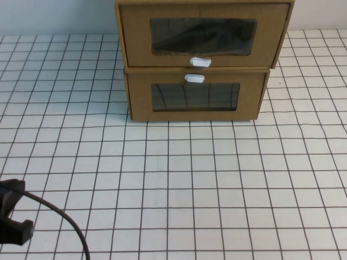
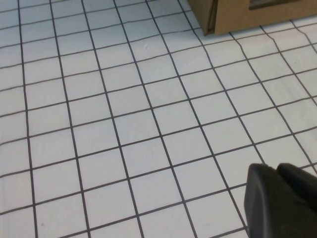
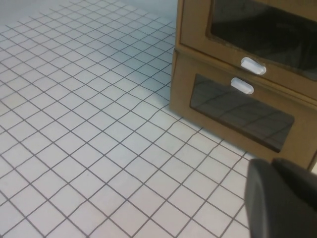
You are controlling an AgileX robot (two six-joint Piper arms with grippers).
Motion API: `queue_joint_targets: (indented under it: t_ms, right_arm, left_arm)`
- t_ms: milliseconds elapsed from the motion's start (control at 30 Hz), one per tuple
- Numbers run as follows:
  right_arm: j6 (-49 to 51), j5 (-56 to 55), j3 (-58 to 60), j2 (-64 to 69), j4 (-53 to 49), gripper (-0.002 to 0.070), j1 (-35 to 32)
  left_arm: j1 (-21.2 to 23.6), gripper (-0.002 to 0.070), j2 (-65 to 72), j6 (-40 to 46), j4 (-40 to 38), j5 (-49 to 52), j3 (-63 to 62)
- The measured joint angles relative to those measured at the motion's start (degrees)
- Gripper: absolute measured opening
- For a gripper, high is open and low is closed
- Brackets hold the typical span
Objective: Close the shoe box
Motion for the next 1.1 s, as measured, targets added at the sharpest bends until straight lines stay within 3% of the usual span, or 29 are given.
queue_joint_targets:
  t_ms: [200,400,700,933,1100]
  right_arm:
    - [0.0,6.6,0.0,-3.5,0.9,-0.0015,-5.5]
    - [0.0,10.5,0.0,-5.8,-5.7,-0.0015,-8.0]
    - [6.0,-1.4,2.2,-6.1,-16.3,-0.0015,-8.1]
    - [14.1,-20.6,19.3,-15.7,-21.8,-0.0015,-12.3]
    - [21.3,-24.5,31.7,-25.9,-22.1,-0.0015,-19.4]
  left_arm:
    - [0.0,-0.0002,0.0,0.0,0.0,0.0,0.0]
    - [0.0,-0.0002,0.0,0.0,0.0,0.1,0.0]
    - [0.0,-0.0002,0.0,0.0,0.0,0.1,0.0]
    - [0.0,-0.0002,0.0,0.0,0.0,0.1,0.0]
    - [0.0,-0.0002,0.4,0.0,0.0,0.1,0.0]
